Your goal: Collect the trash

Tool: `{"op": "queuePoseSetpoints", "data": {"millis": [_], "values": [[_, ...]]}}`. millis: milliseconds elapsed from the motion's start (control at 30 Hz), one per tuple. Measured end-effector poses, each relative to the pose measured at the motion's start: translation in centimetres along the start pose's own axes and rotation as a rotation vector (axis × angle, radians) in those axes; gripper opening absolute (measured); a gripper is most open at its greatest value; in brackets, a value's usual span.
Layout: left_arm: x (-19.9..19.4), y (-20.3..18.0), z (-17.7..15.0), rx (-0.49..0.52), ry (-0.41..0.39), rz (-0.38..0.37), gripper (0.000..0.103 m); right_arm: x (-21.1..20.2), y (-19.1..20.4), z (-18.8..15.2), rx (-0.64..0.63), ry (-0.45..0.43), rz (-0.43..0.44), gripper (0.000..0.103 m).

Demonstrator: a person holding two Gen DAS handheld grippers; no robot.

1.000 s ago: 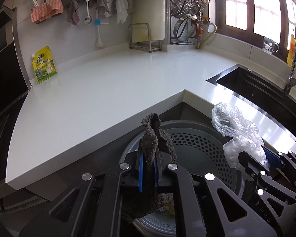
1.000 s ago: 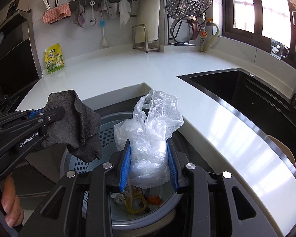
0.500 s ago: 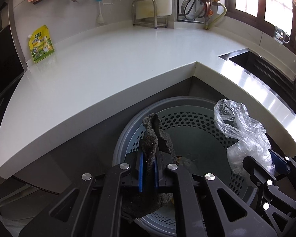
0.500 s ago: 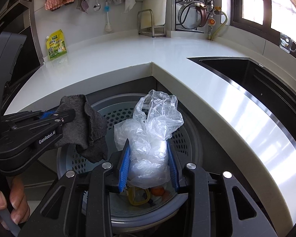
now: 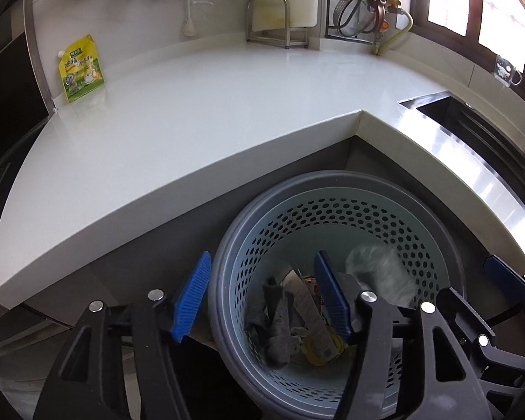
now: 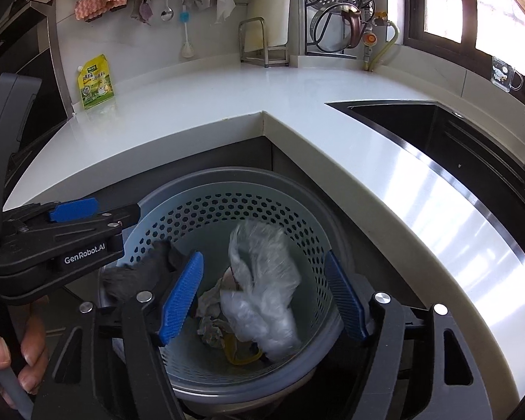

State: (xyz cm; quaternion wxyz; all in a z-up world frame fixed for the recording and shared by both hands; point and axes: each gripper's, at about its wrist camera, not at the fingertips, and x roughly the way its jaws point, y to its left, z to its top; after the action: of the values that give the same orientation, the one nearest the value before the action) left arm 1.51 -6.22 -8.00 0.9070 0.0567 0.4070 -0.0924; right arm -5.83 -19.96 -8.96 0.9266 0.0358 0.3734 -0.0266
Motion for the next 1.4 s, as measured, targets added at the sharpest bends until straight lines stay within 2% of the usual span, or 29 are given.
{"op": "queuePoseSetpoints", "data": {"millis": [167,200,267,367,533,1000,1133,1300,1400], "values": [[-0.1,0.4,-0.1,-0.002,-0.003,0.018,0.063,0.2,0.0,-0.2,0.011,0.013,-0.002,0.069],[-0.1,0.5,-0.1,-0.003,-0.002,0.021,0.065,0.2,0.0,-0.2,0.01,0.014,-0.005,0.07],[-0.2,0.7,-0.2,-0.009,-0.008,0.029,0.078,0.1,0.1,-0.2,0.009,0.014,-0.009,0.072],[-0.6,0.8,-0.2,-0.013,-0.027,0.04,0.086,0.2,0.0,-0.2,0.011,0.014,-0.012,0.075],[-1.0,0.8,-0.3,-0.014,-0.036,0.047,0.094,0.4,0.1,-0.3,0.022,0.027,-0.006,0.075],[-1.0,1.1,-0.8,-0.018,-0.014,0.064,0.096,1.2,-0.4,-0.6,0.117,0.085,0.0,0.078],[-1.0,1.3,-1.0,-0.022,-0.009,0.068,0.096,1.4,-0.3,-0.7,0.134,0.1,-0.019,0.078],[-1.2,1.6,-1.1,-0.028,-0.011,0.08,0.096,1.4,0.2,-0.7,0.122,0.102,-0.088,0.079],[-1.2,1.7,-1.1,-0.033,-0.01,0.085,0.096,1.5,0.1,-0.8,0.133,0.11,-0.092,0.079]]}}
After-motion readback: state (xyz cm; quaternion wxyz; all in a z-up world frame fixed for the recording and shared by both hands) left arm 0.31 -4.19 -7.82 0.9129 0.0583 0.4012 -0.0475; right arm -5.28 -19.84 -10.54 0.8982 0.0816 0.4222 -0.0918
